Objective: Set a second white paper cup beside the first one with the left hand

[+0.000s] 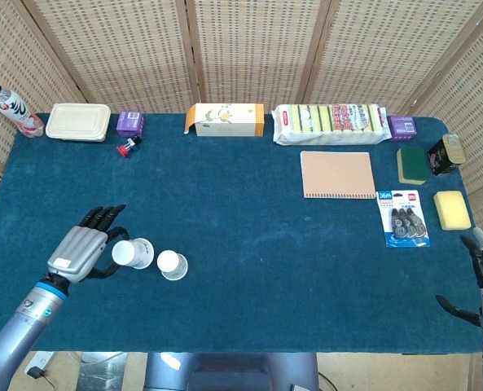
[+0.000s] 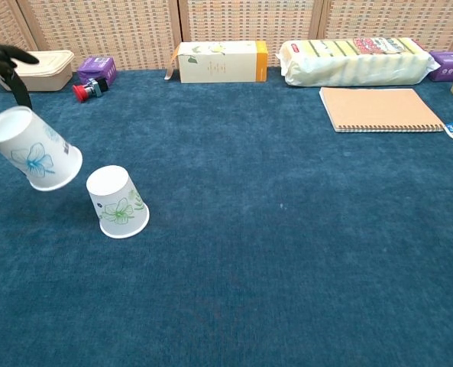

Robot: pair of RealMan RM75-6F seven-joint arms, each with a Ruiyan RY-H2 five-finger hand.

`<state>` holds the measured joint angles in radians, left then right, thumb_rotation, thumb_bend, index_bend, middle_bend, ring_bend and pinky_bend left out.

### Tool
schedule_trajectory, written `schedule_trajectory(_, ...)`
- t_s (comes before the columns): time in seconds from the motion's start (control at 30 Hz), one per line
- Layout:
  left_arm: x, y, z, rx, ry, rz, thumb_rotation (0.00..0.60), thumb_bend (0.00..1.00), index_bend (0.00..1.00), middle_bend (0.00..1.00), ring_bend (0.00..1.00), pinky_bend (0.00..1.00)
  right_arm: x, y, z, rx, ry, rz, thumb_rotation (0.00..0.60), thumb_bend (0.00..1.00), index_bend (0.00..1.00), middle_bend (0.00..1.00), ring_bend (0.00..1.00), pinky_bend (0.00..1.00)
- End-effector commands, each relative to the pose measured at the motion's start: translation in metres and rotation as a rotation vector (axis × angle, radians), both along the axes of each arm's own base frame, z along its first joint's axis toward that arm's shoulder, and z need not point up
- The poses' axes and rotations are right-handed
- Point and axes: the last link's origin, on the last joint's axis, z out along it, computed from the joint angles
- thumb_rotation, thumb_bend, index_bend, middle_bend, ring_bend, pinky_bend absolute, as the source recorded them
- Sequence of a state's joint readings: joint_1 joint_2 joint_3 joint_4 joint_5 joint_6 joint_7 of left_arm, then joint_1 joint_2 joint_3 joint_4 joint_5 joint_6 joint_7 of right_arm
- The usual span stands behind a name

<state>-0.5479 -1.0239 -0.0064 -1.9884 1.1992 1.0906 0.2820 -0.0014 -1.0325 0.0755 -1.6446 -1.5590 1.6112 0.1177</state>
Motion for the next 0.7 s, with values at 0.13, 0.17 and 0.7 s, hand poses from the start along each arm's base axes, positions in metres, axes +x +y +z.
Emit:
schedule_trajectory(0.13,-0.017,0.010,-0.029,-0.059,-0.005,0.055,0.600,0.26,0.36,0.00,0.00,0.00,0.000,0.000,0.002,-0.003,-0.006,0.001,0.600,0.06,0.03,0.00,0.00,0.00)
schedule_trajectory(0.17,-0.018,0.012,-0.033,-0.066,-0.003,0.058,0.600,0.26,0.36,0.00,0.00,0.00,0.000,0.000,0.002,-0.004,-0.007,0.002,0.600,0.06,0.03,0.00,0.00,0.00)
schedule_trajectory(0.7,-0.017,0.015,-0.055,-0.090,0.016,0.080,0.600,0.24,0.21,0.00,0.00,0.00,-0.001,0.000,0.005,-0.009,-0.018,0.001,0.600,0.06,0.03,0.00,0.00,0.00)
